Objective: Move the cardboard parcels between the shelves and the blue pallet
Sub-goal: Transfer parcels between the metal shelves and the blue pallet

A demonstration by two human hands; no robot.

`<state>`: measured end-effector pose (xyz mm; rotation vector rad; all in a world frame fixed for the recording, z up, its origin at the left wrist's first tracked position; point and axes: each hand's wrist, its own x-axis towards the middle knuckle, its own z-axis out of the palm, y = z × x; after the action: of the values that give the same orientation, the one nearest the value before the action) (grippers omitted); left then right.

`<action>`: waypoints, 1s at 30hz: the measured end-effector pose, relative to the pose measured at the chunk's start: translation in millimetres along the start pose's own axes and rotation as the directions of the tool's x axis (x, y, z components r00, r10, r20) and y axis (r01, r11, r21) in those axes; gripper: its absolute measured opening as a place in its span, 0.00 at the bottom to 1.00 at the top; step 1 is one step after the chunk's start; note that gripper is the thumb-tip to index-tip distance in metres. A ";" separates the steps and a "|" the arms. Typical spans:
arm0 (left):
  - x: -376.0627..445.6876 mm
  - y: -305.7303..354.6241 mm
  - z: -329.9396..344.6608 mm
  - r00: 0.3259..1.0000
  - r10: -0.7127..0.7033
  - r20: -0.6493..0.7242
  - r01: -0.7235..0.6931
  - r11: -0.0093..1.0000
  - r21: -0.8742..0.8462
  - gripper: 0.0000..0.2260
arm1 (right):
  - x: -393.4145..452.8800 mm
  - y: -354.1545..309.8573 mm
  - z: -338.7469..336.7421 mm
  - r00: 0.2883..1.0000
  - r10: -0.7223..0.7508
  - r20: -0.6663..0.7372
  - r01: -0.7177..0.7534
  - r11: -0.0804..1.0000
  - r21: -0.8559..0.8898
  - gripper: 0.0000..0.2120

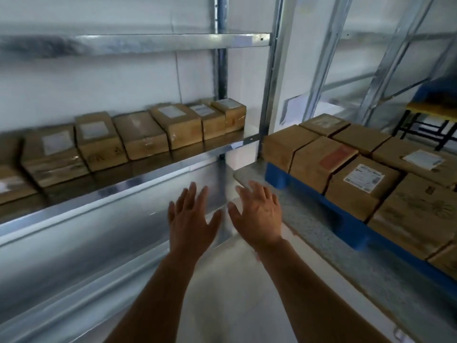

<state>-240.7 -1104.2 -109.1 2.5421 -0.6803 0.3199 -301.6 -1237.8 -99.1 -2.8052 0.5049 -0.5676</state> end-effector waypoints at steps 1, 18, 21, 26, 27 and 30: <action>-1.3 -14.4 -7.2 0.999 -0.033 -0.019 0.034 0.999 0.013 0.30 | 3.8 -14.1 5.3 0.999 -0.034 -0.010 0.034 0.999 0.000 0.24; -74.1 -174.2 -106.6 0.786 -0.553 -0.278 0.608 0.774 0.178 0.33 | 25.0 -223.7 73.5 0.825 -0.565 -0.015 0.551 0.798 0.242 0.21; -83.5 -187.1 -119.0 0.729 -0.602 -0.325 0.675 0.711 0.198 0.35 | 27.2 -249.2 80.9 0.780 -0.625 -0.019 0.605 0.747 0.273 0.22; -106.8 -207.4 -132.7 0.635 -0.666 -0.392 0.766 0.607 0.210 0.35 | 20.8 -287.0 96.3 0.702 -0.712 0.000 0.673 0.663 0.329 0.23; -112.8 -210.9 -135.5 0.619 -0.676 -0.401 0.780 0.589 0.212 0.35 | 16.9 -295.2 98.8 0.689 -0.724 0.004 0.679 0.648 0.345 0.23; -131.3 -222.0 -145.9 0.559 -0.714 -0.422 0.825 0.531 0.195 0.35 | 2.5 -322.3 107.0 0.646 -0.763 0.017 0.700 0.600 0.387 0.24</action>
<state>-250.9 -808.1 -116.2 2.7488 0.7533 0.5148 -163.4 -927.5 -100.2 -2.5620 -0.7935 -0.4566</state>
